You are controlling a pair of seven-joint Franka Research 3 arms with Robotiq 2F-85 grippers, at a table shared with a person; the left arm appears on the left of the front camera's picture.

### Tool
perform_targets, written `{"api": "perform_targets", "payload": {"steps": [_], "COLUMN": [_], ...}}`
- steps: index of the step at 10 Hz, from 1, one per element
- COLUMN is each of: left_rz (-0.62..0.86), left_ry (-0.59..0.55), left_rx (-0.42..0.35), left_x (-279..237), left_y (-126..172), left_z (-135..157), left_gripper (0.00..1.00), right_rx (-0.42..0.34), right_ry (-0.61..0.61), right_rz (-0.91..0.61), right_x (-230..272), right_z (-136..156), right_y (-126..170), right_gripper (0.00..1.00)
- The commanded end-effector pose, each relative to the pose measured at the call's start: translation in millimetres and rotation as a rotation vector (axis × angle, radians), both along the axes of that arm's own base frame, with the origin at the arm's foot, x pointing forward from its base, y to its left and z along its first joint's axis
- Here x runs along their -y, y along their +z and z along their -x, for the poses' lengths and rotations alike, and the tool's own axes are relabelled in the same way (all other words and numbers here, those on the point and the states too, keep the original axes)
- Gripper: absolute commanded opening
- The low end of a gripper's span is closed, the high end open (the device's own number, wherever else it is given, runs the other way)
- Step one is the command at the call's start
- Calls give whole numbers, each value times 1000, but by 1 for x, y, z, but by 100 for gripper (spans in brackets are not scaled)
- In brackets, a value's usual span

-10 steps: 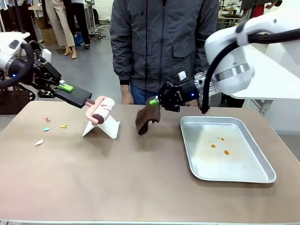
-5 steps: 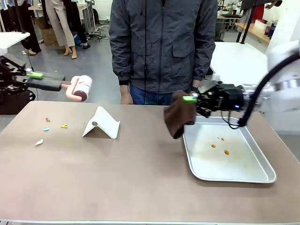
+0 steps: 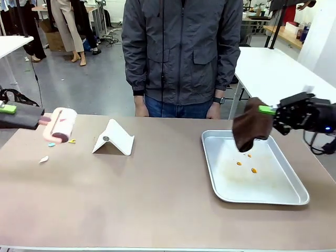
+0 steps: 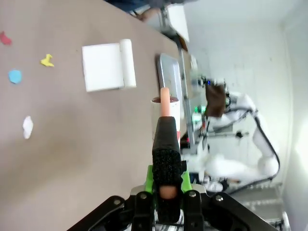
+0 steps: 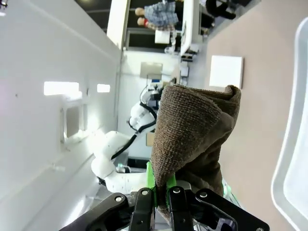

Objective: Clean the surface of the table.
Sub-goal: Hold the Lint Roller with your left hand and the towel with your right hand.

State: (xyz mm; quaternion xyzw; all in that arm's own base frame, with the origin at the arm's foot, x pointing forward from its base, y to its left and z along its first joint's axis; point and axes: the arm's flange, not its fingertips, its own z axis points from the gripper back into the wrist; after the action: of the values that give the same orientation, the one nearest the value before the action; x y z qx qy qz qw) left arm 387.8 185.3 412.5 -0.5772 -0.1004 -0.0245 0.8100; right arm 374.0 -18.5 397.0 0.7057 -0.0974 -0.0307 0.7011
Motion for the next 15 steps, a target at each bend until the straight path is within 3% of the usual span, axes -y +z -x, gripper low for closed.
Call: {"api": "perform_targets", "payload": {"steps": [1,3,4,5,6,7,15], "left_rz": [76,170,268,352,426,239,239], "left_ry": [-65,-110,-175,-190,-205,-133,-133], "left_rx": [75,133,211,238,234,191,191], "left_x": [-45,-70,-83,-87,-89,-76,-76], "left_y": [-7,-23,-28,-30,-31,-31,-31], "left_z": [-8,-8,-8,-11,-18,0,0], "left_gripper": [0,0,0,0,0,0,0], "right_rx": [0,53,10,-3,-4,-4,-4], "right_ry": [44,18,20,29,2,2,2], "right_rz": [-78,-88,-59,-8,-76,-76,-76], "right_x": [30,50,49,40,59,59,59], "right_z": [23,46,47,43,29,29,29], "right_y": [-15,-19,-22,-22,-18,-18,-18], "right_gripper": [0,0,0,0,0,0,0]}}
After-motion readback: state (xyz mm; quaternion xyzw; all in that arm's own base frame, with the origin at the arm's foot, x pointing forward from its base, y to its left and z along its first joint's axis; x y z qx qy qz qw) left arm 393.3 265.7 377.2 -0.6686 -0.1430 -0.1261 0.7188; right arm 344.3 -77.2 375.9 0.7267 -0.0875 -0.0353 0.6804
